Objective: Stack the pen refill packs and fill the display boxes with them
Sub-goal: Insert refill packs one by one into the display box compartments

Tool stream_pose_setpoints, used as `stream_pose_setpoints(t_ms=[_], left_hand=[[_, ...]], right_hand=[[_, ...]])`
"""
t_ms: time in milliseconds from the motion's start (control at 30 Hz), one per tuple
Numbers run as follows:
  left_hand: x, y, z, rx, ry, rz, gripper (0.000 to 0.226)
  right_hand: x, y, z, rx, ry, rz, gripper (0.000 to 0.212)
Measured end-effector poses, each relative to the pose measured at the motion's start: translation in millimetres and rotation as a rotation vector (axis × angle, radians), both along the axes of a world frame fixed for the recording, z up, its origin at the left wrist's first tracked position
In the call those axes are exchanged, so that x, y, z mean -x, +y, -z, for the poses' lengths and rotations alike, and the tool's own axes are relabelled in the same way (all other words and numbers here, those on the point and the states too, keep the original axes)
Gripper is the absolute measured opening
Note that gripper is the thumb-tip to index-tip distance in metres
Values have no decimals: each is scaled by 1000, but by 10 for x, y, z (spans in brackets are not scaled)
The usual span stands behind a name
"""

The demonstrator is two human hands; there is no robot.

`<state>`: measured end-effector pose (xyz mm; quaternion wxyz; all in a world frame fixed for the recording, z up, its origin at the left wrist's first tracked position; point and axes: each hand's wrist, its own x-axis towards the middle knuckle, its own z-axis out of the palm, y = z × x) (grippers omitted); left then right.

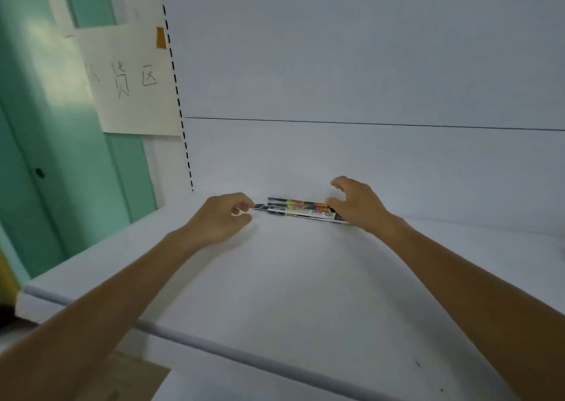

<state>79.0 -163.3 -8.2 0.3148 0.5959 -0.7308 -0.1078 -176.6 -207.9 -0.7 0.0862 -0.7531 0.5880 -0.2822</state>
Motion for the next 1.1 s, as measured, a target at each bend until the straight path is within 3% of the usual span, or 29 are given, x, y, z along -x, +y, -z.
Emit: stream_pose_setpoints(t_ms=[67, 133, 367, 700, 867, 967, 1100], left_hand=[[6, -192, 13, -20, -4, 48, 19], [28, -320, 57, -34, -33, 85, 22], [-3, -633, 120, -41, -100, 128, 30], [94, -617, 41, 189, -238, 207, 50], [45, -631, 40, 365, -359, 195, 58], [17, -575, -13, 342, -349, 261, 69], [36, -481, -75, 113, -289, 329, 34]], right_hand=[[-19, -91, 81, -143, -10, 29, 38], [-25, -136, 137, -201, 96, 29, 29], [-93, -137, 13, -121, 384, 52, 15], [-230, 15, -37, 39, -118, -64, 20], [-335, 130, -126, 6, -184, -122, 24], [-336, 192, -195, -64, -220, -173, 24], [-368, 255, -243, -94, -291, -199, 24]])
